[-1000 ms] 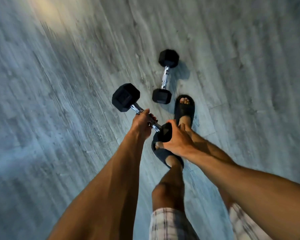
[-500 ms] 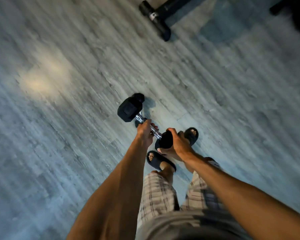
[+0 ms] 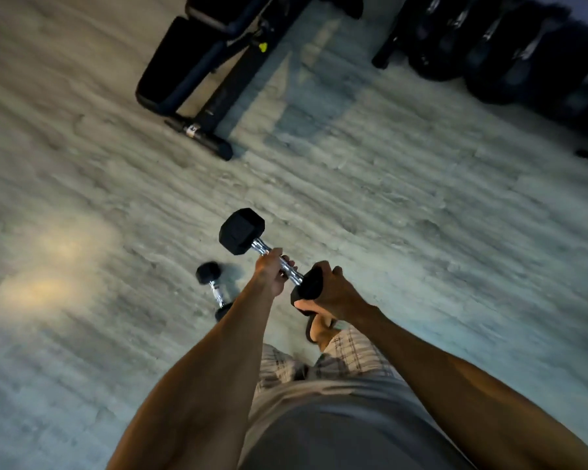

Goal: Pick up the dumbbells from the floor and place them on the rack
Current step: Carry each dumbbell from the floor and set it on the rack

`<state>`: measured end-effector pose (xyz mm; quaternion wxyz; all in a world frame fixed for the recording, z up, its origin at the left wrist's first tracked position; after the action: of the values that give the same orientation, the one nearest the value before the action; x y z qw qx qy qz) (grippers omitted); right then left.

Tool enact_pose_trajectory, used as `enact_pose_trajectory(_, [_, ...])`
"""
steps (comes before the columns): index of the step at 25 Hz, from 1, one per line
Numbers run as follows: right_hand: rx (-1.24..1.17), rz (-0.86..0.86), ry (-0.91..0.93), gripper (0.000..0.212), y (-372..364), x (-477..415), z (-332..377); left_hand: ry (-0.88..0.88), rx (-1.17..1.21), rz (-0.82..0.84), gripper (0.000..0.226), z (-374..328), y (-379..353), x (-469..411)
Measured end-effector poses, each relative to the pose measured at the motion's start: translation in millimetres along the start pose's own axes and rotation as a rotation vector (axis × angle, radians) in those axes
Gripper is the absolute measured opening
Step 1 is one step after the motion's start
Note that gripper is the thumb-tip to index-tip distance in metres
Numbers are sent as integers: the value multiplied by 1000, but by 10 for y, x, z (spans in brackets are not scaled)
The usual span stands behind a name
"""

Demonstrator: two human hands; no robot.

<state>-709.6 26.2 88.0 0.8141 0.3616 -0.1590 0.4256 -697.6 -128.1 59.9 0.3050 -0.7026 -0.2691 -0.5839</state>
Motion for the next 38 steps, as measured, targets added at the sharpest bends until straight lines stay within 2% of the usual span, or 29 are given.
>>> enact_pose_trajectory(2, [-24,-50,-6,81,437,-66,-168,-10,-71,3,16,-158,-531,25])
enact_pose_trajectory(7, [-109,-175,-29,73,1316,-256,-446,-63,-299,4,15,-579,-1726,23])
enact_pose_trajectory(11, [-184,-323,-66,81,2029,-463,-641,-86,-487,2,16,-949,-2658,-94])
enact_pose_trajectory(15, [-244,-419,-106,85,2739,-744,-895,-99,-605,27,14,-1307,-3568,-291])
enact_pose_trajectory(20, [-282,-513,-156,80,3846,-1189,-1145,-88,-741,77,20,-1850,-4856,-493])
enact_pose_trajectory(29, [-381,-632,-265,88,5538,-2006,-1738,-103,-915,84,18,-2653,-6886,-880])
enact_pose_trajectory(32, [-414,-621,-282,94,6148,-2315,-2049,-119,-939,66,21,-2891,-7580,-1097])
enact_pose_trajectory(38, [-427,-598,-278,87,7544,-2811,-2608,-113,-940,27,23,-3356,-9097,-1311])
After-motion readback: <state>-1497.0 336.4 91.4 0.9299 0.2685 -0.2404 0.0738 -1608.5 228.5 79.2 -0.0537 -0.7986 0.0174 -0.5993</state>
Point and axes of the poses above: each hand's wrist, its own x-axis away from the middle knuckle, its own y-axis out of the back of the hand, z = x × y, the point moved 4 cm from there along -x, towards the middle knuckle, and after that the axes turned 13 degrees about y, right-handed, at the moved point
